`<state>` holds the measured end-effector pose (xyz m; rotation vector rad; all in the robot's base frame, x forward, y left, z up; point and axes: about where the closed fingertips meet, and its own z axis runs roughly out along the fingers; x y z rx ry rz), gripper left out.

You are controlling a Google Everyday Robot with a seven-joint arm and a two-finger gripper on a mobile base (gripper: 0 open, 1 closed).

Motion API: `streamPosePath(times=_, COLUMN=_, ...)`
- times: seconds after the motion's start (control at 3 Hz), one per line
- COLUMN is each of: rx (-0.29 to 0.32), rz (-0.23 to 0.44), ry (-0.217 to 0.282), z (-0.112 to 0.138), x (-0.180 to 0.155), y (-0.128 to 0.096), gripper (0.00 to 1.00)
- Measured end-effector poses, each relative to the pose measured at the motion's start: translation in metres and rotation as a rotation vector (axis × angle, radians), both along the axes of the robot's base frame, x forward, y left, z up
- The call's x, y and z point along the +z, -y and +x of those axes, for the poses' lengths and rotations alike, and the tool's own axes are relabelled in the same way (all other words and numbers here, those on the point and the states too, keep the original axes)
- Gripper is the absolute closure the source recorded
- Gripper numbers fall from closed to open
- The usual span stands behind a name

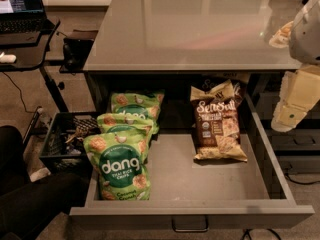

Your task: Pick brown chip bag from top drawer and place on counter

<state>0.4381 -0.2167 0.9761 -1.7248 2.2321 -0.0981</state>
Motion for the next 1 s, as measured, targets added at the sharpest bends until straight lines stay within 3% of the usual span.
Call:
streamPosePath(times=0.67, rx=-0.024, rz=0.001, ry=0.008, z=0.001, x=-0.008, y=0.001, gripper=0.0)
streamPosePath(times=1.0, rx=-0.032, rz=0.041, ry=0.004, z=-0.004, x=-0.052, y=0.002, gripper=0.0)
